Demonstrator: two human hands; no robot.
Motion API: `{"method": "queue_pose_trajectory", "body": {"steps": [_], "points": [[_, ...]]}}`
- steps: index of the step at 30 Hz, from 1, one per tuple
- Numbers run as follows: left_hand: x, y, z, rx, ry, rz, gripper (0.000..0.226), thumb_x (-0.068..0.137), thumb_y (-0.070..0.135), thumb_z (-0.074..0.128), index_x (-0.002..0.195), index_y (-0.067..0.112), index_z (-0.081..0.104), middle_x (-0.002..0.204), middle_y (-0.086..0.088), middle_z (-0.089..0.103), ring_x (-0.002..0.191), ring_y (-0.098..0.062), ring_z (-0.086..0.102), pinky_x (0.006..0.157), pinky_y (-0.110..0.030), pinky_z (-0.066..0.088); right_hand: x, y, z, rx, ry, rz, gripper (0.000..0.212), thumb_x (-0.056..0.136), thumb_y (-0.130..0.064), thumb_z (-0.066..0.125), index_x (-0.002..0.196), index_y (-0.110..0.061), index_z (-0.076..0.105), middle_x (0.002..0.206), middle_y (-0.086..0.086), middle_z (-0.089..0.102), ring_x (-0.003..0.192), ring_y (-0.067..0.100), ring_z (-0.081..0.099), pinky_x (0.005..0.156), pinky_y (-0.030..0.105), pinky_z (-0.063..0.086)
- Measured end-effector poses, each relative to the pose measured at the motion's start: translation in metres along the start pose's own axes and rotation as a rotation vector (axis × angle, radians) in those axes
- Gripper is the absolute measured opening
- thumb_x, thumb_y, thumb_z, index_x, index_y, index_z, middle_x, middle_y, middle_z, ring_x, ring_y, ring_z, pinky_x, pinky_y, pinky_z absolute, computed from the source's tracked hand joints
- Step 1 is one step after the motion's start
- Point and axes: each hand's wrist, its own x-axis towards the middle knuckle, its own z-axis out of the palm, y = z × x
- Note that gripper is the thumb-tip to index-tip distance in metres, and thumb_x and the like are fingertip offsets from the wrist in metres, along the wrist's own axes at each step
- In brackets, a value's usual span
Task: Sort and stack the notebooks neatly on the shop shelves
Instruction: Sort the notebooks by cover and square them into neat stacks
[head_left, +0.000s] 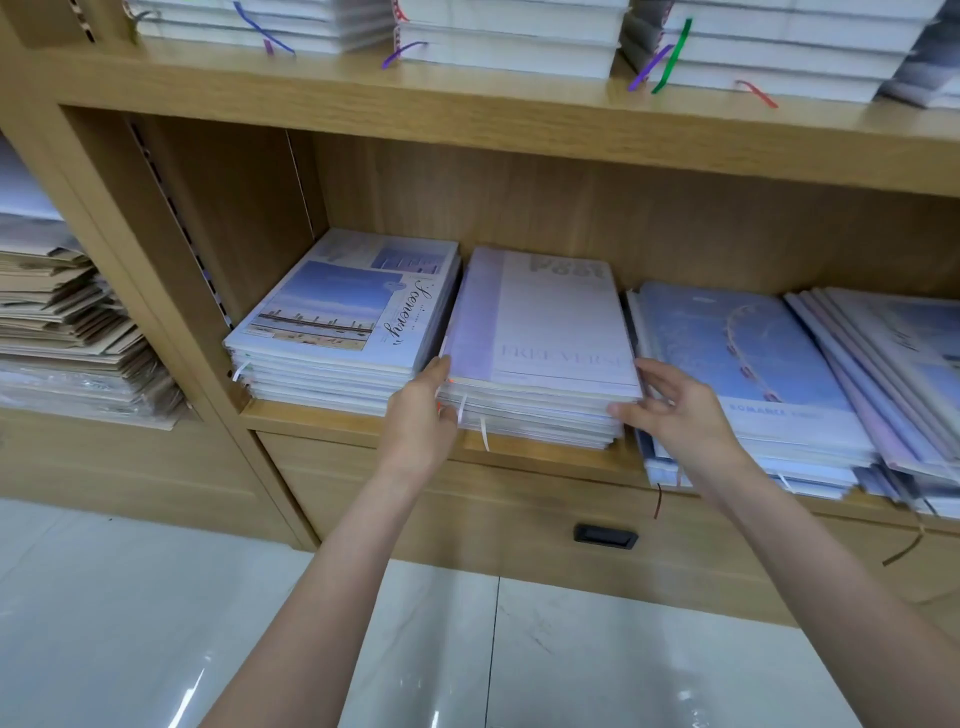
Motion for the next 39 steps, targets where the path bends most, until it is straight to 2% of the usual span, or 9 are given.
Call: {"method": "queue_pose_trajectory", "body": {"steps": [5,9,14,18,20,24,29,33,39], "points": [[0.004,0.016,-0.008,-0.001,-0.030,-0.117,0.041,0.091,-0.005,0.044,0.130,0.007,0.052,0.122,-0.008,0.057,0.113,-0.023,0.051,0.094,-0.020,0.035,0.014,-0.007,-0.005,0.002,0.114,0.086,0.047,0.080,-0.017,0.072,0.122,-0.002,0.057,0.119,0.014,0.063,0.106,0.023,0.061,0.101,0.037,0.045],[0.009,0.030,-0.010,0.079,-0.001,-0.196,0.036,0.087,-0.006,0.043,0.067,0.023,0.044,0.087,-0.005,0.048,0.083,-0.023,0.041,0.071,-0.023,0.032,0.019,-0.014,0.000,-0.077,0.124,0.115,0.049,0.083,-0.009,0.069,0.127,0.002,0.052,0.128,0.015,0.057,0.116,0.025,0.055,0.099,0.023,0.039],[0.007,0.042,-0.007,-0.124,0.104,-0.291,0.029,0.092,0.002,0.047,0.117,0.007,0.060,0.113,-0.011,0.061,0.095,-0.032,0.058,0.084,-0.031,0.046,0.015,-0.016,0.004,-0.113,0.135,0.099,0.048,0.084,-0.007,0.068,0.128,0.002,0.052,0.128,0.014,0.057,0.116,0.023,0.054,0.087,0.017,0.036],[0.015,0.043,-0.021,-0.670,0.150,-0.411,0.016,0.092,0.002,0.050,0.099,0.003,0.064,0.080,-0.008,0.060,0.060,-0.014,0.050,0.056,-0.021,0.048,0.017,-0.014,0.003,-0.036,0.138,0.122,0.053,0.080,-0.006,0.072,0.128,0.001,0.051,0.128,0.015,0.057,0.112,0.023,0.055,0.102,0.029,0.041],[0.020,0.044,-0.026,-0.934,0.083,-0.455,0.010,0.090,0.005,0.057,0.098,-0.001,0.058,0.086,-0.012,0.062,0.069,-0.018,0.057,0.066,-0.025,0.052,0.017,-0.015,0.003,-0.007,0.127,0.133,0.051,0.080,-0.005,0.071,0.126,0.002,0.052,0.126,0.015,0.057,0.106,0.021,0.055,0.102,0.037,0.044],[0.029,0.042,-0.021,-0.850,-0.020,-0.460,0.037,0.088,0.014,0.062,0.119,-0.004,0.053,0.098,-0.012,0.063,0.083,-0.019,0.062,0.094,-0.035,0.049,0.020,-0.020,0.002,-0.021,0.135,0.111,0.049,0.083,-0.005,0.068,0.128,0.001,0.050,0.128,0.014,0.055,0.107,0.021,0.053,0.093,0.027,0.041],[0.031,0.053,-0.026,-0.865,-0.137,-0.439,0.026,0.090,0.004,0.058,0.114,-0.002,0.052,0.092,-0.013,0.057,0.083,-0.022,0.059,0.068,-0.024,0.055,0.022,-0.019,-0.002,0.012,0.172,0.096,0.054,0.084,-0.009,0.067,0.133,-0.002,0.046,0.135,0.013,0.050,0.123,0.026,0.048,0.104,0.032,0.039],[0.024,0.048,-0.022,-0.967,-0.115,-0.394,0.044,0.089,-0.002,0.054,0.132,-0.002,0.042,0.120,-0.015,0.058,0.096,-0.024,0.063,0.073,-0.028,0.058,0.015,-0.016,-0.003,0.117,0.178,0.097,0.050,0.083,-0.007,0.068,0.130,-0.005,0.050,0.131,0.011,0.055,0.119,0.023,0.052,0.107,0.039,0.039],[0.012,0.040,-0.022,-1.095,-0.089,-0.227,0.034,0.091,-0.003,0.049,0.122,0.012,0.054,0.108,-0.005,0.068,0.095,-0.014,0.067,0.082,-0.024,0.054,0.008,-0.015,0.004,0.213,0.208,0.035,0.054,0.085,-0.003,0.065,0.135,-0.007,0.046,0.133,0.003,0.054,0.121,0.015,0.049,0.098,0.022,0.035]]}}
